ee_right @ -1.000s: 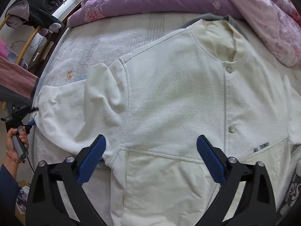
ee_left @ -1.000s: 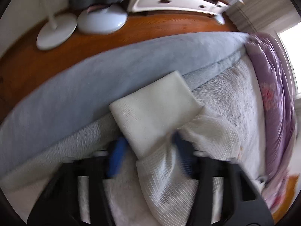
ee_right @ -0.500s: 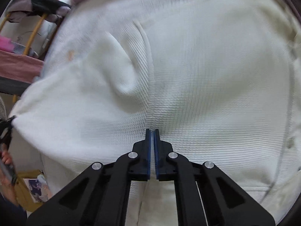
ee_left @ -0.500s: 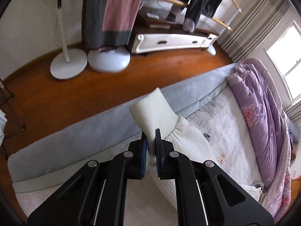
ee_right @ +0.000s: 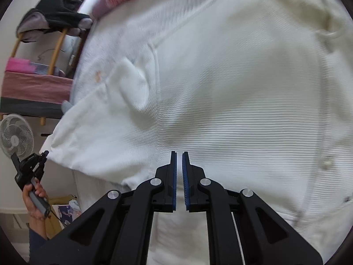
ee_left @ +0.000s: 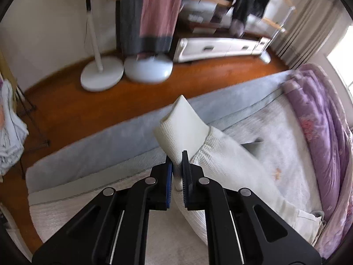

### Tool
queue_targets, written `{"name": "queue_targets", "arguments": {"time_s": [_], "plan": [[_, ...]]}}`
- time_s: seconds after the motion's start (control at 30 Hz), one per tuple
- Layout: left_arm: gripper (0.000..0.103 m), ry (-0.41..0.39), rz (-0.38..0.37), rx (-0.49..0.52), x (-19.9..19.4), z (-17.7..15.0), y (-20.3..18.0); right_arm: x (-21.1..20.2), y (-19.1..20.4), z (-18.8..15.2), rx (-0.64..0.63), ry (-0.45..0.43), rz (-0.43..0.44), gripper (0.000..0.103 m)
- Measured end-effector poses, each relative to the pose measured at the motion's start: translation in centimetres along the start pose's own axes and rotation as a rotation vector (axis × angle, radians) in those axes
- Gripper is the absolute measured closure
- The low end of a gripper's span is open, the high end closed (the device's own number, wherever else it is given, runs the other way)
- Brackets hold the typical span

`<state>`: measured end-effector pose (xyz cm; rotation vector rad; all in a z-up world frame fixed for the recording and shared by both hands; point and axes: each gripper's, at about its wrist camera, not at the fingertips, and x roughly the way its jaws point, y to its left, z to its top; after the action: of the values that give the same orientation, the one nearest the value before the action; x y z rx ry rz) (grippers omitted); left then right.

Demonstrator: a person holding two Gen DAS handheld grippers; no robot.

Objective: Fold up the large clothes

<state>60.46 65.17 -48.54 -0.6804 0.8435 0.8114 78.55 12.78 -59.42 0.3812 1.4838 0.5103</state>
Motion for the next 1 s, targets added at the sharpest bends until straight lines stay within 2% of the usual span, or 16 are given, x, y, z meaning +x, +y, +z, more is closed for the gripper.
{"name": "queue_targets", "arguments": {"time_s": [0.13,0.2,0.3,0.4,0.53,0.63,0.77,0.83,0.9,0.93,1.0], "plan": [[0.096,-0.126,-0.092,0.102,-7.7,-1.4,-5.6,-5.9,-3.4,-0.9,0.003,-0.081,-0.010,0.096],[0.096,-0.177,-0.160,0.186,-12.0,-3.2,-10.0,-9.3,-5.6,-1.2,0.021,-0.133,-0.028,0.096],[0.096,-0.216,-0.267,0.310,-16.7,-7.8,-17.8,-15.3,-9.5,-1.8,0.055,-0.216,-0.067,0.096],[0.096,-0.207,-0.351,0.423,-18.8,-13.5,-25.6,-20.5,-13.8,-2.2,0.101,-0.306,-0.125,0.096],[0.095,-0.102,-0.443,0.554,-18.4,-24.1,-35.7,-27.3,-20.5,-3.7,0.182,-0.413,-0.203,0.096],[0.095,-0.013,-0.459,0.685,-16.5,-33.9,-42.5,-30.9,-25.4,-4.4,0.246,-0.463,-0.262,0.096],[0.095,0.108,-0.442,0.827,-13.6,-44.3,-47.1,-34.8,-32.1,-6.3,0.334,-0.508,-0.342,0.096],[0.095,0.136,-0.438,0.878,-12.7,-47.6,-48.1,-36.5,-35.8,-8.0,0.397,-0.530,-0.376,0.096],[0.095,0.150,-0.416,0.918,-12.0,-50.2,-48.6,-38.2,-39.8,-9.4,0.484,-0.538,-0.426,0.090],[0.095,0.161,-0.411,0.926,-11.8,-51.0,-48.7,-38.8,-41.8,-10.3,0.539,-0.550,-0.438,0.086],[0.095,0.166,-0.406,0.923,-11.5,-51.6,-48.7,-40.0,-45.1,-11.9,0.639,-0.556,-0.483,0.072]]}}
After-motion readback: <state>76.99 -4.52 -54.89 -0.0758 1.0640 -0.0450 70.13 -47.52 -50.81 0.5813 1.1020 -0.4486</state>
